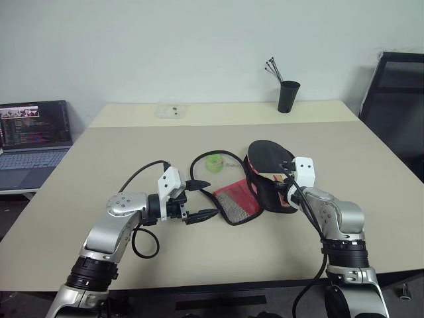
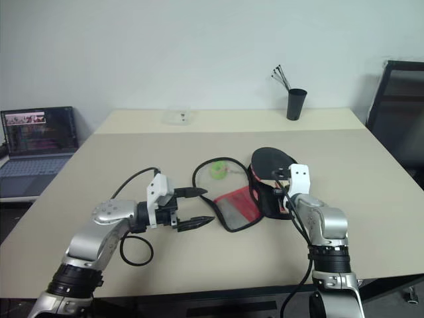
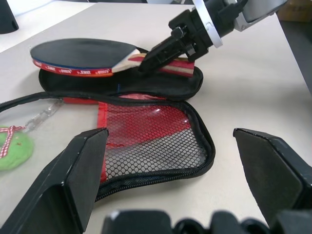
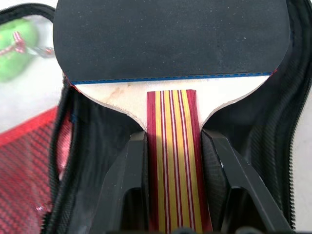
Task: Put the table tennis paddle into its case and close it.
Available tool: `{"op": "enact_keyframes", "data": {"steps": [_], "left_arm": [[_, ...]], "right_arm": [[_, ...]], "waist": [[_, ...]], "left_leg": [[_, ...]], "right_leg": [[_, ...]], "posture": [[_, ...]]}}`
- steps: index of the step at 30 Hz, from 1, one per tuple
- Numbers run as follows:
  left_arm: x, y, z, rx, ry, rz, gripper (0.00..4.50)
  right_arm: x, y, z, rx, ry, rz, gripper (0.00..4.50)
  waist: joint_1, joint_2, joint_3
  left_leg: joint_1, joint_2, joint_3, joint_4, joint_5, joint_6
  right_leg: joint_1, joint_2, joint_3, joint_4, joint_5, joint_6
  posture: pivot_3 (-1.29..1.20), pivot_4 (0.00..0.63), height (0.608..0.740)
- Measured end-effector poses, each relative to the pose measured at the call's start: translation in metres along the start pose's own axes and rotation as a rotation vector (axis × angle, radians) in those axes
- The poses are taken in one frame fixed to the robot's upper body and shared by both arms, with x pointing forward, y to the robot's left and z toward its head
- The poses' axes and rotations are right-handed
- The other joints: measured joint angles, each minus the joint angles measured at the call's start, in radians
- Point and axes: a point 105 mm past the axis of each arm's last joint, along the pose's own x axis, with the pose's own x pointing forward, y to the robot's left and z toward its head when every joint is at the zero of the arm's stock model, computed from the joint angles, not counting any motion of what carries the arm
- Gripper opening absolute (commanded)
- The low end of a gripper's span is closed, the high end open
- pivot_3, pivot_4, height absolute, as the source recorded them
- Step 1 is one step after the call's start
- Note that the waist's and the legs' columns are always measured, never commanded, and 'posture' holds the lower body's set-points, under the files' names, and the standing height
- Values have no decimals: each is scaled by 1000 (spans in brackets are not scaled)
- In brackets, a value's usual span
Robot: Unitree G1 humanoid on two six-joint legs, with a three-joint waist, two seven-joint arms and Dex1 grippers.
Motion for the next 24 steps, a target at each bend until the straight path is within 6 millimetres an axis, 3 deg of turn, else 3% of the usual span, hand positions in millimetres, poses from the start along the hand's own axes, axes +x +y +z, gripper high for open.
{"op": "enact_keyframes", "data": {"steps": [11, 21, 24], "left_arm": [[0, 0, 2, 8, -3, 7, 4500], [0, 0, 1, 6, -2, 10, 4500], [-2, 1, -2, -1, 2, 32, 4500]], "right_arm": [[2, -2, -5, -23, 11, -25, 1093], [-1, 4, -2, -24, -13, -20, 4452], [-6, 12, 6, -54, -48, 2, 4484]], "waist": [[-1, 0, 0], [-2, 0, 0], [-2, 0, 0]], "left_leg": [[0, 0, 0, 0, 0, 0], [0, 0, 0, 0, 0, 0], [0, 0, 0, 0, 0, 0]], "right_leg": [[-1, 0, 1, 0, 0, 0], [-1, 1, 1, 0, 0, 0], [-1, 1, 1, 0, 0, 0]], "posture": [[0, 150, 740], [0, 150, 740], [0, 150, 740]]}}
